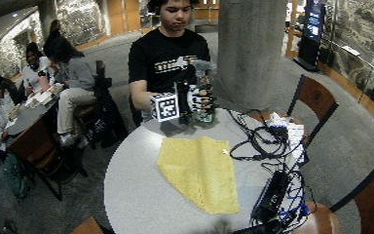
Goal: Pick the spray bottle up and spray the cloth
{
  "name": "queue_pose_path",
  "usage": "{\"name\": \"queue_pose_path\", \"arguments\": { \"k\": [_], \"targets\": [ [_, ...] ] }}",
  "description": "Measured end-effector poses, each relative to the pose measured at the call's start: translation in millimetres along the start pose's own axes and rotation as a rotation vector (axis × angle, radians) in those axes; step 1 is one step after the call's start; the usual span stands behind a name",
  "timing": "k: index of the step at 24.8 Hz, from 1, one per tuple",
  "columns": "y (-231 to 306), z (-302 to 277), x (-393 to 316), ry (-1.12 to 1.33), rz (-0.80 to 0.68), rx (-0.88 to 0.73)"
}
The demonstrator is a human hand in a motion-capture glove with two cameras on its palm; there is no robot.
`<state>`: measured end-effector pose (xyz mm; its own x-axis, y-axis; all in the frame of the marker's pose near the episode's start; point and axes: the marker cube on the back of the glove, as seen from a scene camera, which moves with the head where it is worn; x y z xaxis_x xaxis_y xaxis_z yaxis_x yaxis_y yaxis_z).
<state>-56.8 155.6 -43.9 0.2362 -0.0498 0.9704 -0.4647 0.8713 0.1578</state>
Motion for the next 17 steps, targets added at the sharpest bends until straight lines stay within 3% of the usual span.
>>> {"name": "queue_pose_path", "arguments": {
  "k": [9,12,17],
  "targets": [
    [9,17,10,0.043,-0.044,-0.058],
    [24,-7,8,0.116,-0.079,-0.038],
    [62,-81,6,0.439,-0.155,0.089]
  ]
}}
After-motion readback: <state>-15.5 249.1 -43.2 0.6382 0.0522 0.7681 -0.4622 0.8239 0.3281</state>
